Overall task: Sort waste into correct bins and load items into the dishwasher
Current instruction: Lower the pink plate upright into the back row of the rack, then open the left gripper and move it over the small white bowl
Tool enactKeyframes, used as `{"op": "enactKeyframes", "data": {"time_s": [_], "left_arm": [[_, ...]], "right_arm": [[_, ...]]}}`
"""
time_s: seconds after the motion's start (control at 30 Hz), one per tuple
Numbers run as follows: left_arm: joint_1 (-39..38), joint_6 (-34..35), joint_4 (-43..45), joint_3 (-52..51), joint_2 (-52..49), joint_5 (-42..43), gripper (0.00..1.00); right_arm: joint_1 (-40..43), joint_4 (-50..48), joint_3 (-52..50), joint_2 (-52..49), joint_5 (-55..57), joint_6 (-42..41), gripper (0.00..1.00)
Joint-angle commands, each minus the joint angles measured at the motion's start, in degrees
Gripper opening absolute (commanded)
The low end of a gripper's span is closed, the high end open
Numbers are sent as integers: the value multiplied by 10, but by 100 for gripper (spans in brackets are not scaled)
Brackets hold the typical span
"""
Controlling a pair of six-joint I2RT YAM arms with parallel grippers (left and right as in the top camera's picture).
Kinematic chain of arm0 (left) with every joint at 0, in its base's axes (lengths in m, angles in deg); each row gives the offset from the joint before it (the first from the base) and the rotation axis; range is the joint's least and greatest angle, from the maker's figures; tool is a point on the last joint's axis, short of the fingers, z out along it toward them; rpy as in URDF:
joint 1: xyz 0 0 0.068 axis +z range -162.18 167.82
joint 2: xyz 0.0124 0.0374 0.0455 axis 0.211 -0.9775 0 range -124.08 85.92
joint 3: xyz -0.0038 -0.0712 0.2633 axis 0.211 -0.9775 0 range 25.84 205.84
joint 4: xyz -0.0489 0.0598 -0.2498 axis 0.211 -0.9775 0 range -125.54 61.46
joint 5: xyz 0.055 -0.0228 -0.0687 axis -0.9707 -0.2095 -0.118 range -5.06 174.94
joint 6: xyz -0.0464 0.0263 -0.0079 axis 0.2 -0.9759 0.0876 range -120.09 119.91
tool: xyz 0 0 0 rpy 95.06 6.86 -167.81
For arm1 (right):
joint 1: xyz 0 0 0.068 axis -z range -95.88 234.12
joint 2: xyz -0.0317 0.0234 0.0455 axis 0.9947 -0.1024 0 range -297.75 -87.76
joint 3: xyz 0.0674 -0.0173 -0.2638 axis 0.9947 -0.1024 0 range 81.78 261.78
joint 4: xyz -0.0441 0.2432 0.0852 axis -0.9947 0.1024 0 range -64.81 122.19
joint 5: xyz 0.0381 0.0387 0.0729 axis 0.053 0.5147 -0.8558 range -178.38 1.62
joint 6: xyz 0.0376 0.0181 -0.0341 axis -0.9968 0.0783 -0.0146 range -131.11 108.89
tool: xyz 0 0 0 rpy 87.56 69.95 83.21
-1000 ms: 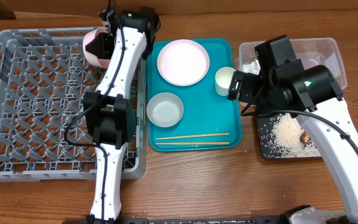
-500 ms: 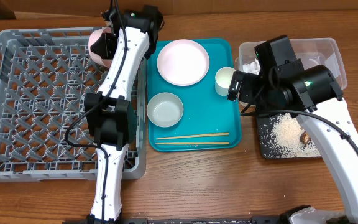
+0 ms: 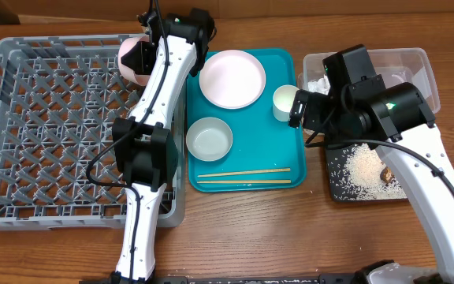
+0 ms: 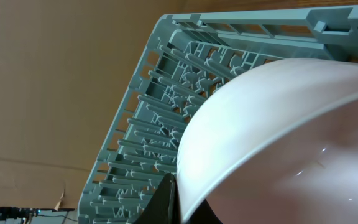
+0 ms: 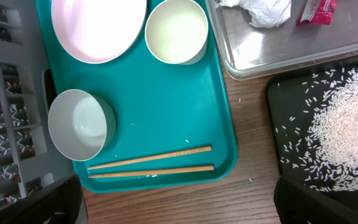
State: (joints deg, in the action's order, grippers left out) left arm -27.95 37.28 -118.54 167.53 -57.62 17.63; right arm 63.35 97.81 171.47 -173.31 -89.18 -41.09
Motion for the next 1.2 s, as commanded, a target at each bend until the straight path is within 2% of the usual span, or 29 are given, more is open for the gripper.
{"op": "enactKeyframes", "data": {"time_s": [0.0,0.13,0.23,0.33,0.43,0.5,0.53,0.6,0.67,0.87,0.97,1.17], "left_arm": [[-8,1,7,-3,-15,33,4],[-8,-1,-2,-3,-15,47,4],[-10,-1,-4,-3,-15,55,12],[-15,-1,-4,-3,-15,55,34],[-23,-8,-4,-3,-15,55,40],[-27,-16,-4,-3,-15,55,48],[-32,-16,-4,-3,-15,56,63],[-37,-16,-4,-3,-15,62,76],[-40,-16,-4,-3,-15,78,83],[-41,-27,-4,-3,-14,169,95],[-41,-31,-4,-2,-14,220,96],[-45,-98,-30,42,3,309,92]], "right_arm": [[-2,-3,4,2,8,-1,100],[-2,-3,4,2,7,-1,100],[-2,-3,4,2,7,-1,100],[-2,-3,4,2,8,-1,100],[-2,-3,4,2,8,-1,100],[-2,-3,4,2,8,-1,100],[-2,-3,4,2,7,-1,100],[-2,-3,4,2,8,-1,100],[-2,-3,4,2,8,-1,100],[-2,-3,4,2,8,-1,100],[-2,-4,4,2,7,-1,100],[-2,-3,4,2,7,-1,100]]}}
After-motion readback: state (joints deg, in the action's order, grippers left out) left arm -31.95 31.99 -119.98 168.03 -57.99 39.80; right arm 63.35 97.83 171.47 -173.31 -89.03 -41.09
